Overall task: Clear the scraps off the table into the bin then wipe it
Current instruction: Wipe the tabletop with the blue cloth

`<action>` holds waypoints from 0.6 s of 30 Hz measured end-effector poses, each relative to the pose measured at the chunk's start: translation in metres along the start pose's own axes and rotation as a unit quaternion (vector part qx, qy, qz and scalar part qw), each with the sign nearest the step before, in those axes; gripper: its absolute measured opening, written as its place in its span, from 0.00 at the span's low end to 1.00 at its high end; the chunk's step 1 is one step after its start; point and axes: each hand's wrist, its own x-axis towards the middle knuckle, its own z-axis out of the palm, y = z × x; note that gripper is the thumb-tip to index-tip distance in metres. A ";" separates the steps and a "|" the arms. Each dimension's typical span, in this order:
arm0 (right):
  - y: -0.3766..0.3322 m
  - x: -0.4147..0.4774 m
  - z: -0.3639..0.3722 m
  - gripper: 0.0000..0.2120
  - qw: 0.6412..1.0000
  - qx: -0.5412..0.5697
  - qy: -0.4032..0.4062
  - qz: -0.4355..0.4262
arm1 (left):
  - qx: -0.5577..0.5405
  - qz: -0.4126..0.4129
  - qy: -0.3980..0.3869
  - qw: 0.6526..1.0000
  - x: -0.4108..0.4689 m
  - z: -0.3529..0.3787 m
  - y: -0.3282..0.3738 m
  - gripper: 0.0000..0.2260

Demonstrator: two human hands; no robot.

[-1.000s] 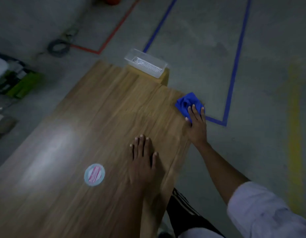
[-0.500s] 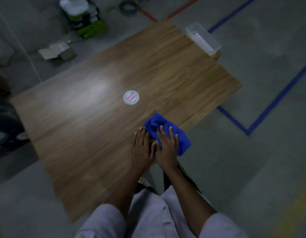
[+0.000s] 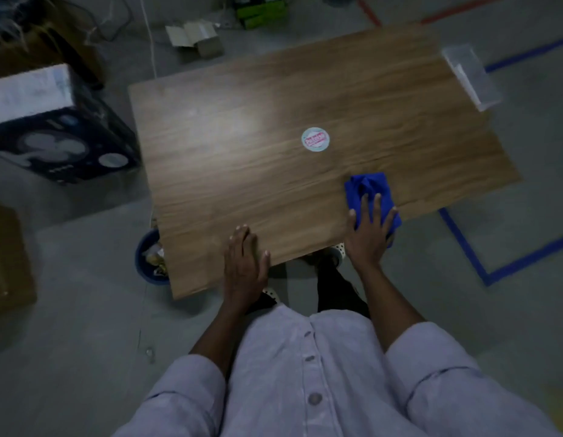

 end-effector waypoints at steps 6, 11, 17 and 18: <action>-0.065 -0.100 0.026 0.30 0.947 -0.095 -0.091 -0.292 | -0.047 -0.095 0.060 0.993 -0.011 -0.020 -0.010 0.20; -0.120 -0.165 0.050 0.29 0.841 -0.081 -0.174 -0.506 | -0.043 -0.269 0.140 0.952 -0.030 -0.047 -0.034 0.23; -0.136 -0.171 0.048 0.34 0.771 -0.128 -0.213 -0.587 | 0.002 -0.377 0.144 0.915 -0.064 -0.069 -0.057 0.20; -0.137 -0.174 0.047 0.38 0.751 -0.140 -0.229 -0.604 | -0.016 -0.391 0.131 0.911 -0.066 -0.073 -0.055 0.21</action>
